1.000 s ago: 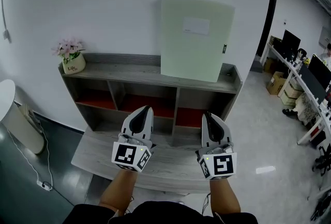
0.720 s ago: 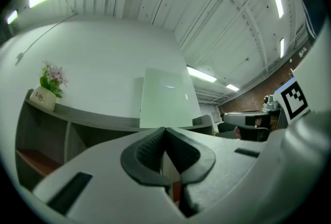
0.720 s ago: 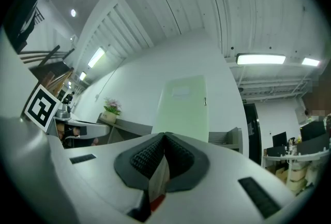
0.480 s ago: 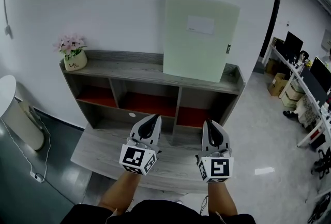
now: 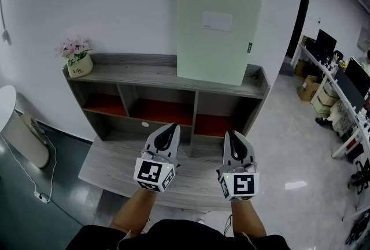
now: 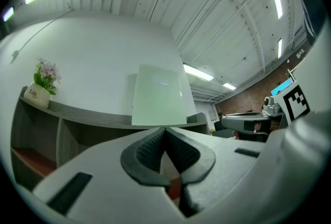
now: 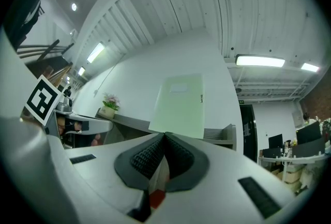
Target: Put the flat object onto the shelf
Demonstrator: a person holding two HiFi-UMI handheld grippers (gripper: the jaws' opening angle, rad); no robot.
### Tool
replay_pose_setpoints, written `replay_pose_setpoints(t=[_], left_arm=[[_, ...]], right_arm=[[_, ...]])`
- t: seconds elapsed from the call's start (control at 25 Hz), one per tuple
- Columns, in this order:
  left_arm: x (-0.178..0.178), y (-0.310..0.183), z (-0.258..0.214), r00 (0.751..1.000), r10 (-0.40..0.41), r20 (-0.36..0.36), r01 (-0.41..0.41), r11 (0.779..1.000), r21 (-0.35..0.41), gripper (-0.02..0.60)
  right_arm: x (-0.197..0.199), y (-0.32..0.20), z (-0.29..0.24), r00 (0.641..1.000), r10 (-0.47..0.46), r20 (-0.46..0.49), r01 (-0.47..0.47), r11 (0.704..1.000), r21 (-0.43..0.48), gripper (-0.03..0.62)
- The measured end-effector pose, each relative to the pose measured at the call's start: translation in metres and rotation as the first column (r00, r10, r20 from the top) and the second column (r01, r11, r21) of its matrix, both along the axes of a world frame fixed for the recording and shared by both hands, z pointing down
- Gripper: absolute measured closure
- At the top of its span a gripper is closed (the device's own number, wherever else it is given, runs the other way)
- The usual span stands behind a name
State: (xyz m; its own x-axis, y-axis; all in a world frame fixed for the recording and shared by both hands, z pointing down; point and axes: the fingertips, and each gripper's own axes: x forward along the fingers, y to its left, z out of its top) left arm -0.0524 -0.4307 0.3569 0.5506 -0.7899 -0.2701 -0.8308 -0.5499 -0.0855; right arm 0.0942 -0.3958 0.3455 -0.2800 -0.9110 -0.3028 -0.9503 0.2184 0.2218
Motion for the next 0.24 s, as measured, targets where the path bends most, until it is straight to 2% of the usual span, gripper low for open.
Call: replay_pose_setpoints(t=[0.24], left_arm=[[0.0021,-0.0002,-0.0014,1.000,-0.005,-0.004,0.005,1.000,0.002,0.575]], right_arm=[[0.0030,0.0014,-0.0013,1.000,-0.003,0.004,0.003,1.000,0.002,0.571]])
